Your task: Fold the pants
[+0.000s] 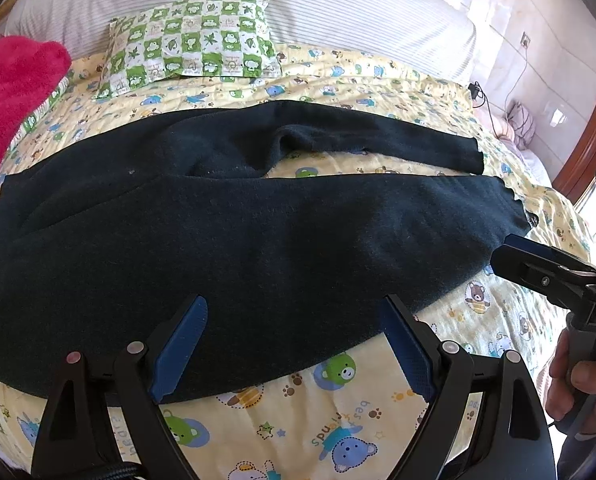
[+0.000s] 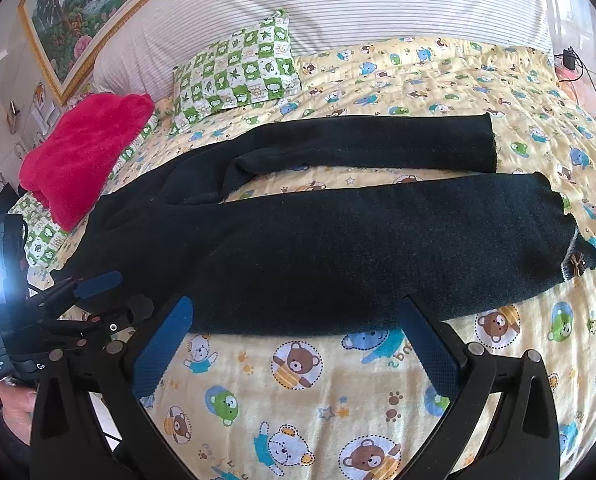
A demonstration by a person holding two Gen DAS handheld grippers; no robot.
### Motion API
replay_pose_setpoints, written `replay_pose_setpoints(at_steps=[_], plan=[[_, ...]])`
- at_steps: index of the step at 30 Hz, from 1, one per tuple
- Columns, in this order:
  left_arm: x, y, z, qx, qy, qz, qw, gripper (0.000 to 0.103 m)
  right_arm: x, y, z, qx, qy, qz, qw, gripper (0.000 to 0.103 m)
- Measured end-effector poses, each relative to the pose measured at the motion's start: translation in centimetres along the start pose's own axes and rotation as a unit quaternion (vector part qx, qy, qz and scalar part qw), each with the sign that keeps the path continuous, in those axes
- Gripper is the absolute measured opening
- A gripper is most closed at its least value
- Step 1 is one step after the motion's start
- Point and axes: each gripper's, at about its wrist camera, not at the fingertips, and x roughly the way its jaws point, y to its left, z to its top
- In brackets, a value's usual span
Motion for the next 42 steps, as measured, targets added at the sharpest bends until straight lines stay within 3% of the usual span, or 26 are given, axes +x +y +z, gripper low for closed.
replay_pose_setpoints(at_steps=[19,31,32,37,42], plan=[[-0.2,0.2,0.3,0.003,0.0,-0.012,0.9999,0.089,0.3,0.3,-0.2,-0.003,0.001,-0.01,1.0,0.103],[1.1,0.5,2.2,0.018,0.01,-0.016,0.9997,0.089,-0.2,-2.6,1.0,0.015,-0.002,-0.02,1.0,0.103],[1.2,0.5,2.3,0.018,0.011,-0.017,0.9996,0.089,-0.4,-3.1,1.1,0.02,-0.02,-0.016,0.999,0.103],[2.0,0.5,3.3,0.022,0.02,-0.024,0.9993,0.089,-0.2,-4.8,1.8,0.063,-0.022,0.008,0.998,0.103],[2.4,0.6,5.4,0.035,0.017,-0.027,0.9989,0.089,-0.4,-6.0,3.8,0.06,-0.021,-0.009,0.998,0.103]])
